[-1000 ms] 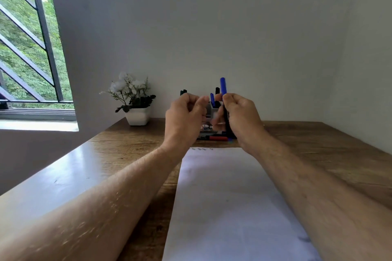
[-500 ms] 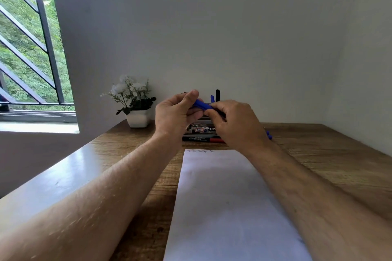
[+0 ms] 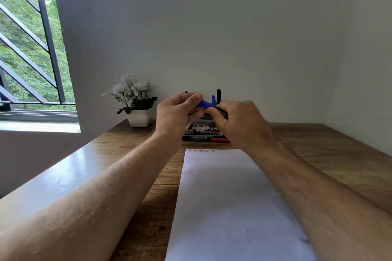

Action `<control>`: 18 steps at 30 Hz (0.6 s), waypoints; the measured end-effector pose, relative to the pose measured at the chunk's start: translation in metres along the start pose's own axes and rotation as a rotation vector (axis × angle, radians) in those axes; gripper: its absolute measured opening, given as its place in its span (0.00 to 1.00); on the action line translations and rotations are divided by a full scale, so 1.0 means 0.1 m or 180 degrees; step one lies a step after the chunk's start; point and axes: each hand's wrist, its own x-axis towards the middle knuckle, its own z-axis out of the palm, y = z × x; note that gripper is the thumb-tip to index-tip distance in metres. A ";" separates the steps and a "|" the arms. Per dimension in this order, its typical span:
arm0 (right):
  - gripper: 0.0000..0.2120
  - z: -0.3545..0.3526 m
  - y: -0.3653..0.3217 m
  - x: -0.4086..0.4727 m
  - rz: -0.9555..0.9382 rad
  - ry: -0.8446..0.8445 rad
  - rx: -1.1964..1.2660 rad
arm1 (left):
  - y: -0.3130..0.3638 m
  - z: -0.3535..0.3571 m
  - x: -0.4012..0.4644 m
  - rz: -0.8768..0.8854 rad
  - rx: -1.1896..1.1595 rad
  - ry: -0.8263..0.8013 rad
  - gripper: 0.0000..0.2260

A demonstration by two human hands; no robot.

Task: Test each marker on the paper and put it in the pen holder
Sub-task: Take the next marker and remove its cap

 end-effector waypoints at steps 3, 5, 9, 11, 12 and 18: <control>0.22 -0.02 -0.01 0.01 0.0079 0.0015 -0.0022 | 0.03 0.02 -0.01 0.0102 -0.0022 0.0130 0.03; 0.23 -0.04 0.00 0.02 0.0155 0.0046 -0.0098 | 0.07 0.02 0.00 0.0205 -0.0092 0.0258 0.02; 0.23 -0.07 0.06 -0.01 0.0490 0.0066 0.0170 | 0.09 -0.05 0.03 0.0332 -0.0214 0.0591 0.01; 0.18 -0.05 0.10 -0.02 0.0730 0.0074 0.0349 | 0.07 -0.06 0.04 0.0243 -0.0121 0.0613 0.03; 0.15 -0.04 0.11 -0.01 0.0886 0.0077 0.0480 | 0.06 -0.05 0.04 0.0140 -0.0037 0.0602 0.04; 0.16 0.06 0.18 -0.01 0.1852 -0.0226 0.1997 | -0.04 0.11 -0.07 -0.0773 0.0282 0.0896 0.12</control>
